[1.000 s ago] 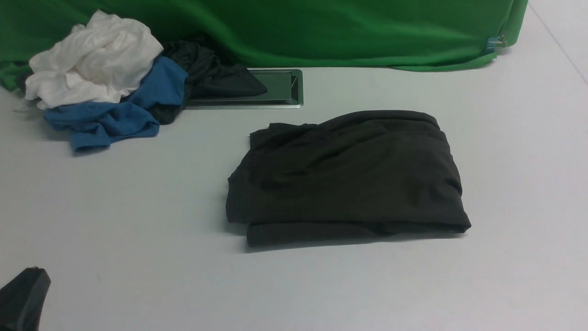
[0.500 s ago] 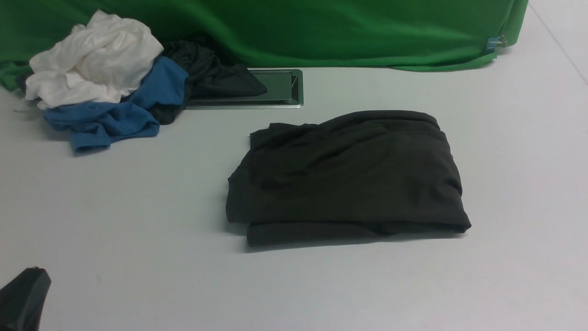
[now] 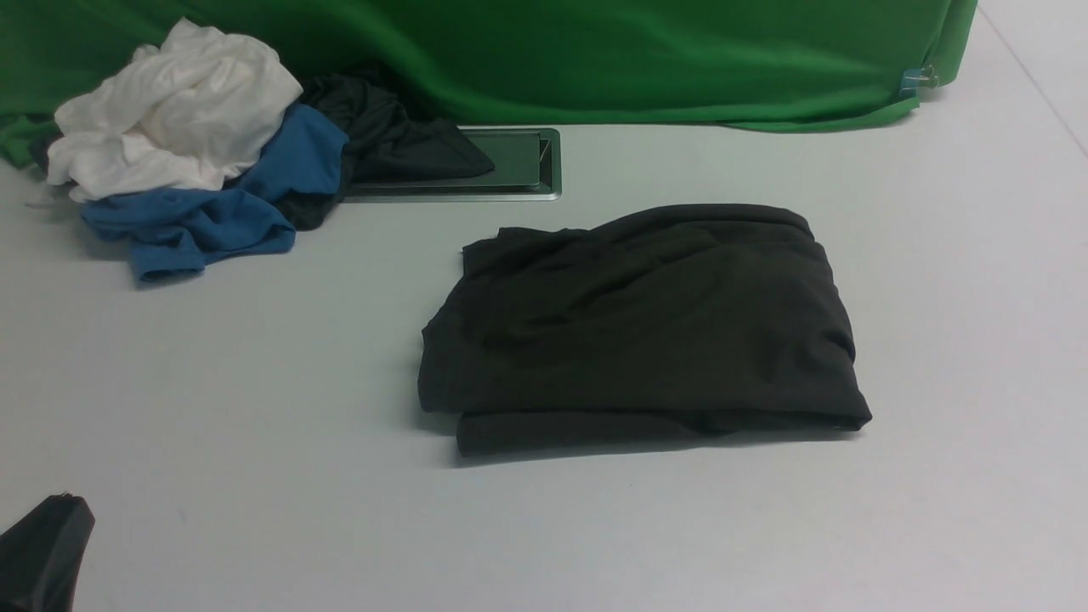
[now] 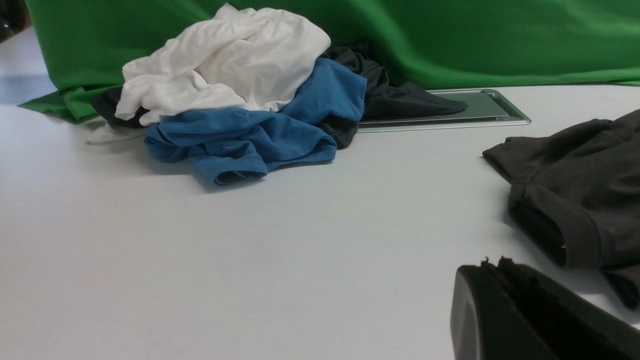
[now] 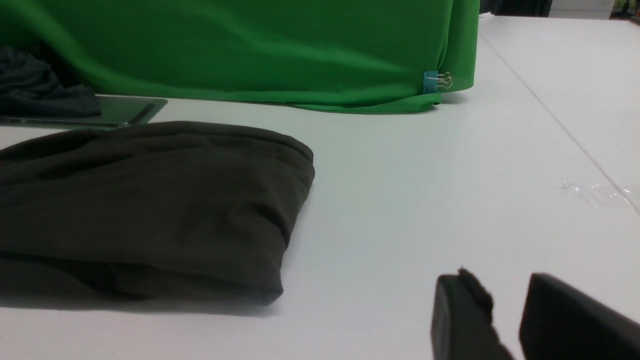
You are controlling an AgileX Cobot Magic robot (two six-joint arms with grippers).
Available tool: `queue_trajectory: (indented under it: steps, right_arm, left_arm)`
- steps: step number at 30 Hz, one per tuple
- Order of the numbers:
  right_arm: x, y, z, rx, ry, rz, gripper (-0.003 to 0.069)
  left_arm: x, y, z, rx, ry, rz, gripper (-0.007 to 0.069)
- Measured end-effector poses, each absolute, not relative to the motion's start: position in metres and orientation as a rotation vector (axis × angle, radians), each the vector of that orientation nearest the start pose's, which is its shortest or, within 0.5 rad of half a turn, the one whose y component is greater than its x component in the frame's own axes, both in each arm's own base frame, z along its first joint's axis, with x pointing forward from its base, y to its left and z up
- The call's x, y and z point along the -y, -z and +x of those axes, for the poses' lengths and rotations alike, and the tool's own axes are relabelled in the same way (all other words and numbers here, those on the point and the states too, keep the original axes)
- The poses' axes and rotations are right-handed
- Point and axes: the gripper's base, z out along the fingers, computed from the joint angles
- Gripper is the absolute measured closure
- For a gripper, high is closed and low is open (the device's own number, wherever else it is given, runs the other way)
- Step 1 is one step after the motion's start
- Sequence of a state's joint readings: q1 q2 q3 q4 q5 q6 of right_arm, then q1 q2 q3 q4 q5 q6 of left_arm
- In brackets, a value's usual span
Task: Fold a long-sleeved shirt on a white desktop.
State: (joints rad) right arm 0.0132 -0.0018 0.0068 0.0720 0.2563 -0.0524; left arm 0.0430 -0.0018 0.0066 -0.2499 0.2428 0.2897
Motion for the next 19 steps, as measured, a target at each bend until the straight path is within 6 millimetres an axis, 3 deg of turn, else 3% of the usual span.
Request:
queue_trajectory:
  steps: [19]
  right_arm:
    - [-0.0024,-0.1878,0.0552,-1.744,-0.038,-0.010,0.0421]
  left_arm:
    - [0.0031,-0.1897,0.0556,-1.723,-0.014,0.047,0.0604]
